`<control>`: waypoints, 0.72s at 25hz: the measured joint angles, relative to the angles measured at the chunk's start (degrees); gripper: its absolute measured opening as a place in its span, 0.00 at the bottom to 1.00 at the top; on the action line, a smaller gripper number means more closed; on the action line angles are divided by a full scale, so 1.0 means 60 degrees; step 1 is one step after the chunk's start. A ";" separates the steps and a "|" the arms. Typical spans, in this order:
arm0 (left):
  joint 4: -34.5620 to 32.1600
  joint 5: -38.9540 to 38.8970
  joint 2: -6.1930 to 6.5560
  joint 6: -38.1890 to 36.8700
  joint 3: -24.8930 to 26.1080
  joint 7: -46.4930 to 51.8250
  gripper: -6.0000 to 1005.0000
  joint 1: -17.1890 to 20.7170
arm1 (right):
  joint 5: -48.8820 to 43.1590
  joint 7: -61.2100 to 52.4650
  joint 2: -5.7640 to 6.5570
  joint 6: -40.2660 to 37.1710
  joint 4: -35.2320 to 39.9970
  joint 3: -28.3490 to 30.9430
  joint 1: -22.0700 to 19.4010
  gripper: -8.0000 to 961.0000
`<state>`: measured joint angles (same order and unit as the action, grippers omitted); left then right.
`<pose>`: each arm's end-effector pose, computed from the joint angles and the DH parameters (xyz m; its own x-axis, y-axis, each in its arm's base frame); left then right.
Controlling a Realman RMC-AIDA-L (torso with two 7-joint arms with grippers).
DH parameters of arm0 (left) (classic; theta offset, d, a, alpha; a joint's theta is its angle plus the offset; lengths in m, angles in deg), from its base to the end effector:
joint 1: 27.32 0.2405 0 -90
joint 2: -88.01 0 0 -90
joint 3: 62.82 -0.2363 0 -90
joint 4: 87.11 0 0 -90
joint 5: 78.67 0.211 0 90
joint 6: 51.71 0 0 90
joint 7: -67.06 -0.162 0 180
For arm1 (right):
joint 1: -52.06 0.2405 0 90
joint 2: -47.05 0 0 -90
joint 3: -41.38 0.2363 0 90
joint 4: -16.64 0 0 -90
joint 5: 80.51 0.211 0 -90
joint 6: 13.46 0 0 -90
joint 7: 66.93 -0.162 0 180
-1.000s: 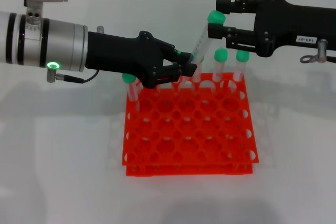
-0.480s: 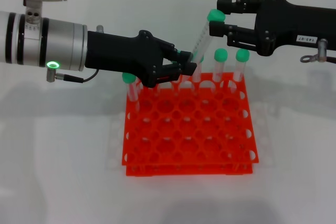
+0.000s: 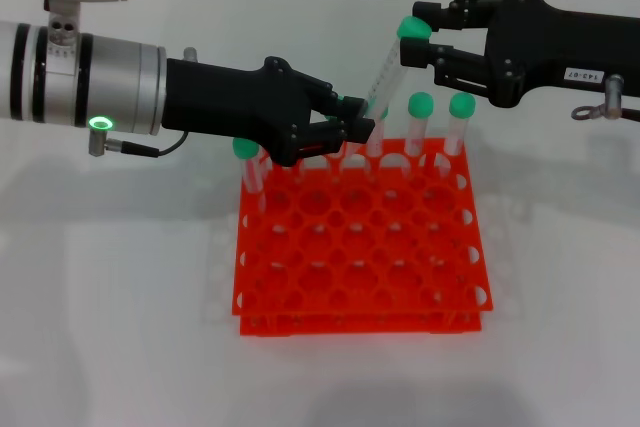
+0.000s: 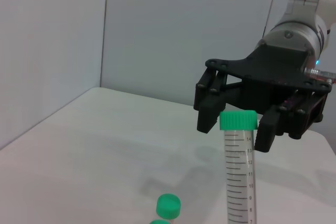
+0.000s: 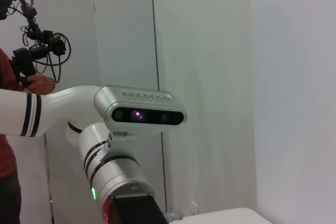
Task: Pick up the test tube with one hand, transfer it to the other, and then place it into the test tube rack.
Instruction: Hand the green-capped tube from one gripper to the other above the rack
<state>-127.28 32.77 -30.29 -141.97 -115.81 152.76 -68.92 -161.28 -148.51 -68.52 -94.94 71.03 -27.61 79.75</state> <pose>-0.1549 0.3555 -0.0239 0.8900 0.2088 0.4053 0.2309 -0.9730 -0.0059 0.1374 0.3534 0.0219 0.7662 -0.0197 -0.6423 -0.2075 -0.9536 -0.2182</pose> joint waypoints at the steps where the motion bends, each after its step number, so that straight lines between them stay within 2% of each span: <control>1: 0.0000 0.0000 0.0000 0.0000 -0.0001 -0.0001 0.20 -0.0003 | 0.0000 0.0001 0.0000 0.0001 0.0000 0.0000 0.0000 0.41; 18: -0.0001 0.0000 0.0001 0.0023 -0.0046 -0.0002 0.20 -0.0026 | 0.0013 -0.0010 -0.0015 -0.0037 0.0000 -0.0001 0.0063 0.36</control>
<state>-127.28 32.77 -30.28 -141.84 -116.09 152.75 -69.08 -161.20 -148.57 -68.61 -95.16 71.03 -27.62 80.13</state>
